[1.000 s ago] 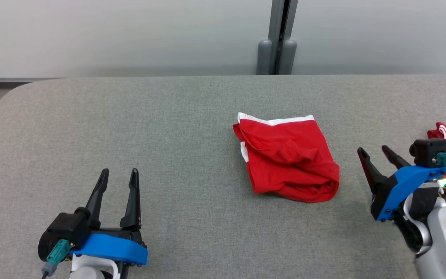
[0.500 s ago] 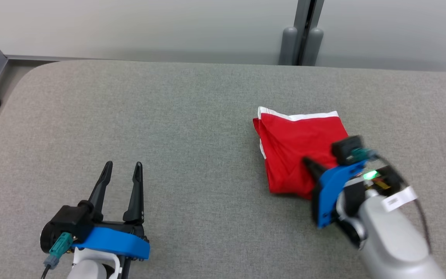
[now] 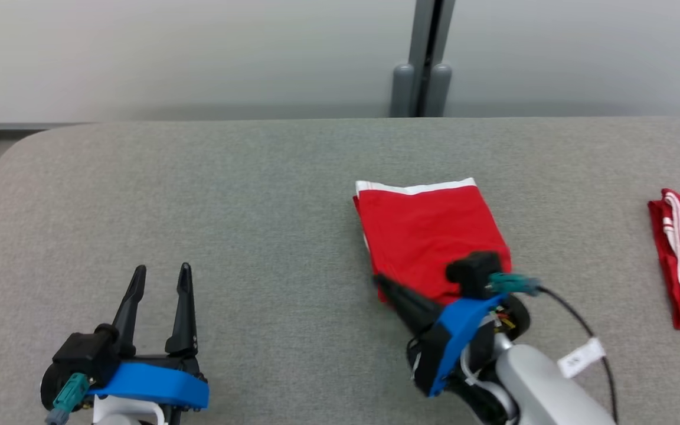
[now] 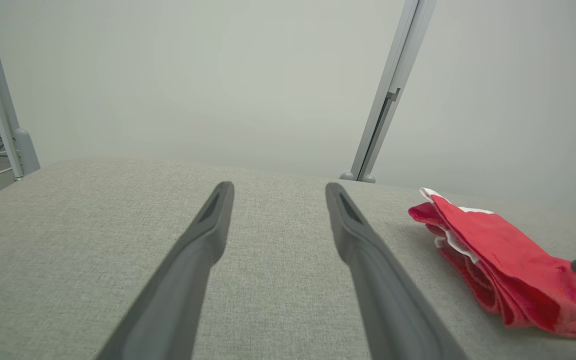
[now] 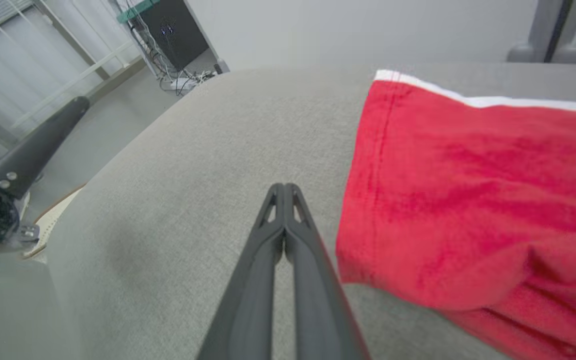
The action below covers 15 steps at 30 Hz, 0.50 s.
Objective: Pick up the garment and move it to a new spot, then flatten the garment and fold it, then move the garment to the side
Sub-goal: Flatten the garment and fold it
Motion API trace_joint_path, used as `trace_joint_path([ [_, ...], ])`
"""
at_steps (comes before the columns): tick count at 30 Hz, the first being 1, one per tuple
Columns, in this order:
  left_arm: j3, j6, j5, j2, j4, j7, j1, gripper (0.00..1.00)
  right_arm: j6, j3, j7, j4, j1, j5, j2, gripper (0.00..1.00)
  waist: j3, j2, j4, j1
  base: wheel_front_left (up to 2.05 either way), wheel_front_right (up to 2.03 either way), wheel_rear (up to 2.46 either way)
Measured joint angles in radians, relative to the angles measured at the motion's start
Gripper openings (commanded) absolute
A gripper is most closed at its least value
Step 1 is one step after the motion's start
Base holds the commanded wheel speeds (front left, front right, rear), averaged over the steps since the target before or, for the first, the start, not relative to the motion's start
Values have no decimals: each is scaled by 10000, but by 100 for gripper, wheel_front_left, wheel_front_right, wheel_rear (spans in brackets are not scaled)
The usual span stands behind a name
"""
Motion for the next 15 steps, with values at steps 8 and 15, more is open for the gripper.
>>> trace_joint_path([
  [8, 640, 0, 79, -107, -58, 0, 401, 100, -2, -2755, -1703, -1434, 1248, -807, -633, 100, -376, 0, -692, 0, 0, 0, 0],
  [15, 894, 0, 157, -161, -54, 0, 566, 100, -2, -4755, -2211, -2088, 2516, -2458, -692, 100, -667, 0, -1065, -1, 0, 0, 0],
])
